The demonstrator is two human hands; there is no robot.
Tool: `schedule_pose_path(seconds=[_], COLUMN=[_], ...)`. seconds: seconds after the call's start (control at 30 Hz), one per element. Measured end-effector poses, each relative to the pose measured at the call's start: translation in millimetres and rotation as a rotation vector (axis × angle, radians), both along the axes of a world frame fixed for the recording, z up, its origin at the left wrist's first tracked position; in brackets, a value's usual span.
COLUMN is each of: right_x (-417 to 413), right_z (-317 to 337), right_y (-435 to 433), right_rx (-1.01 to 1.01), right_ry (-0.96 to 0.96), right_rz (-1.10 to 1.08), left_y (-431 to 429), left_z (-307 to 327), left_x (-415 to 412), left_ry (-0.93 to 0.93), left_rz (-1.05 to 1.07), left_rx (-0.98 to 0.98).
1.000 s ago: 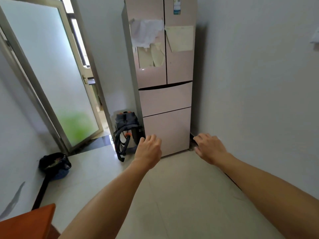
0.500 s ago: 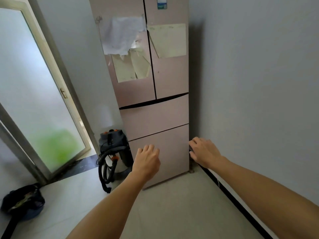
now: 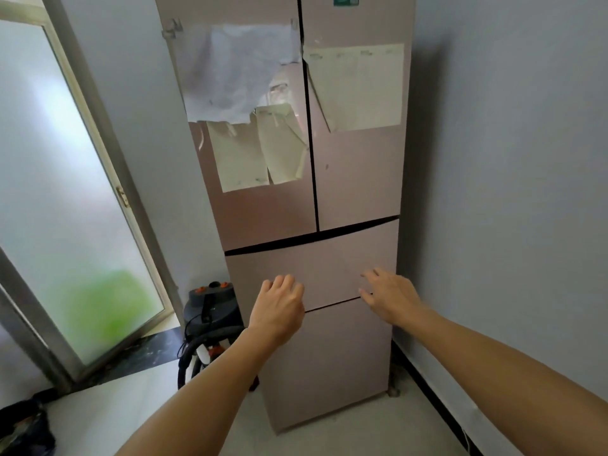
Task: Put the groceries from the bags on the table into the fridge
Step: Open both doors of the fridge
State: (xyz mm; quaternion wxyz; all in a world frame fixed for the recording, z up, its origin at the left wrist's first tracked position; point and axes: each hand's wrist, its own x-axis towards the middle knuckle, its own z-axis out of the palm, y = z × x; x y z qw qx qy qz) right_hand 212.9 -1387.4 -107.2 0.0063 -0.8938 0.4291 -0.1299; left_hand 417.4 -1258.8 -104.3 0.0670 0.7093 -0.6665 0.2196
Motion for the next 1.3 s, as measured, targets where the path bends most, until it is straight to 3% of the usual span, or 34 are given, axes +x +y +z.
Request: schedule_pose_path(seconds=[0.13, 0.23, 0.47, 0.6, 0.7, 0.87, 1.03, 1.3], right_x=[47, 73, 124, 159, 177, 211, 217, 201], right_z=[10, 15, -1, -18, -29, -38, -42, -39], right_y=[-62, -105, -208, -259, -288, -327, -329, -314], right_rx=[0.058, 0.144, 0.574, 1.103, 1.381, 1.489, 1.534, 1.493], right_ry=[-0.061, -0.211, -0.790, -1.314, -1.503, -1.837, -1.924, -1.811], right_rz=[-0.057, -0.125, -0.404, -0.525, -0.548, -0.583, -0.565, -0.556], left_y=[-84, -142, -238, -296, -334, -375, -379, -369], left_z=[12, 29, 51, 49, 51, 54, 51, 53], left_x=[45, 71, 104, 122, 126, 144, 153, 141], left_ry=[-0.070, -0.092, -0.182, -0.275, -0.350, -0.468, -0.545, -0.538], left_rz=[-0.056, -0.101, -0.255, -0.333, -0.368, -0.365, -0.349, -0.440], left_rx=[-0.034, -0.086, -0.171, -0.224, -0.256, -0.327, -0.367, -0.373])
